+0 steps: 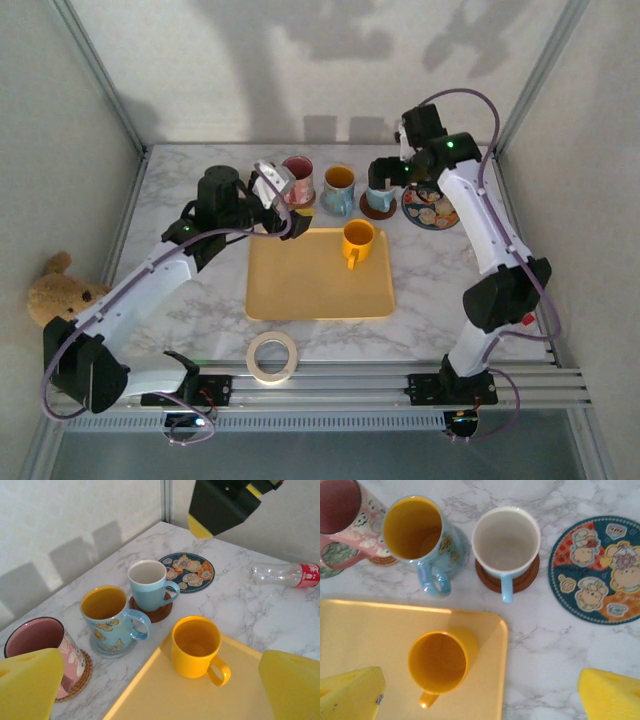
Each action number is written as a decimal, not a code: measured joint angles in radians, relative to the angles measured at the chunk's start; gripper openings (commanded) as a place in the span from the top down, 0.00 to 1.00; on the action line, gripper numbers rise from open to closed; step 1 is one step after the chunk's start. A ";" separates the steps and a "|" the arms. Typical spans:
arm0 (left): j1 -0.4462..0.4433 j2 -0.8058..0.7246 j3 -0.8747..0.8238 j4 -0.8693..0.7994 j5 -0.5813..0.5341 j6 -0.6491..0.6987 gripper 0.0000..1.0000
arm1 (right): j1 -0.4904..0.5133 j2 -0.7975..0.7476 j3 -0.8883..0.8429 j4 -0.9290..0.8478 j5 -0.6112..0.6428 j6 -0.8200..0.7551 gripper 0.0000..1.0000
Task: Place the cup by the coaster
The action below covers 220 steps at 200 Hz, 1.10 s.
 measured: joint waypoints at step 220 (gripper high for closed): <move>0.062 -0.253 -0.449 0.015 -0.029 -0.043 0.00 | 0.291 -0.065 -0.576 0.236 -0.041 0.454 0.12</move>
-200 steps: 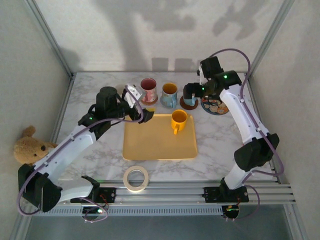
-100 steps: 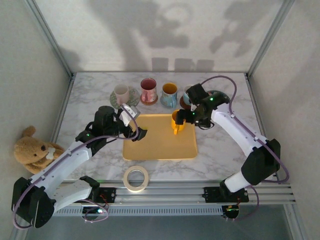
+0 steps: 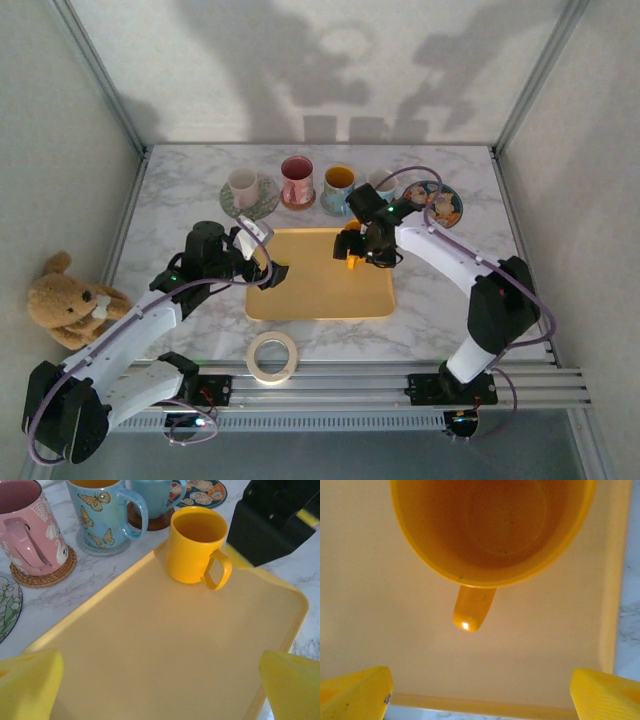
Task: Place the cup by the coaster
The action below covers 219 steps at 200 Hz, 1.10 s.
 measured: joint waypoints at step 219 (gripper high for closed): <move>0.026 0.049 -0.004 0.026 0.027 -0.002 0.00 | 0.003 0.147 0.011 -0.036 0.153 -0.142 0.25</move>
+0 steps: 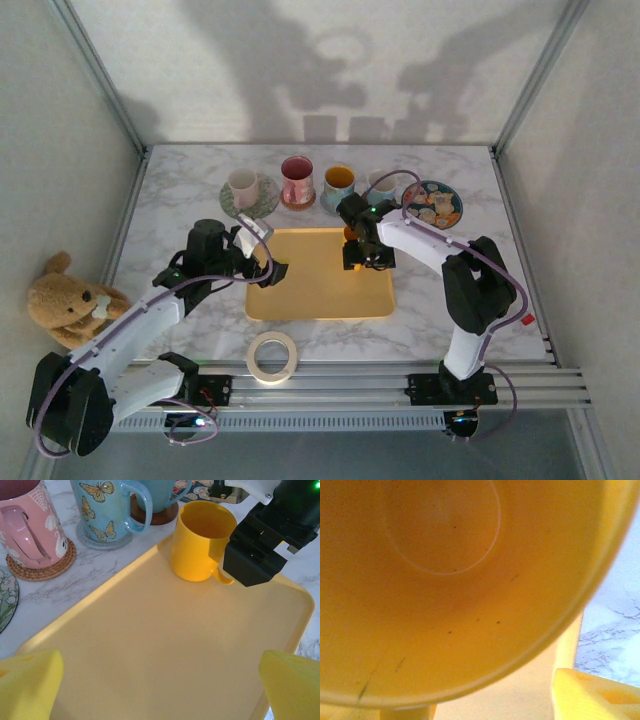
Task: Place the cup by the coaster
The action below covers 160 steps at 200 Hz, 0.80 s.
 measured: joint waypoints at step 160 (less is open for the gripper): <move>0.000 0.024 0.010 0.000 0.007 0.000 0.00 | -0.001 0.034 0.028 0.034 -0.037 -0.018 0.54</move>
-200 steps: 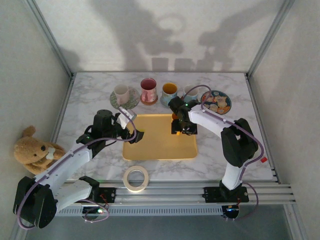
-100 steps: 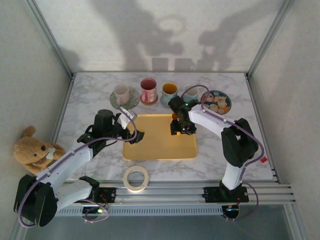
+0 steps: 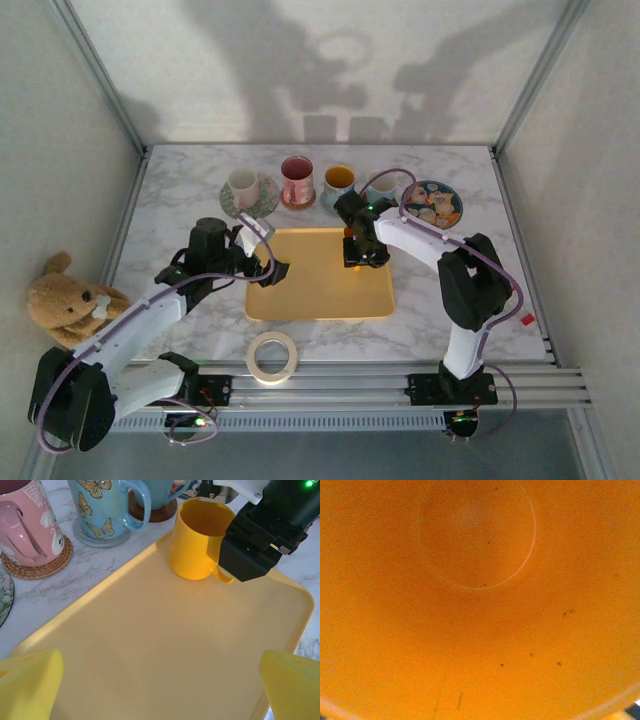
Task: Place the cup by the coaster
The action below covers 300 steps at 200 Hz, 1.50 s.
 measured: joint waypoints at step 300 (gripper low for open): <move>0.001 0.002 0.000 0.000 0.000 -0.003 0.00 | 0.000 0.031 -0.016 0.047 0.016 0.013 0.81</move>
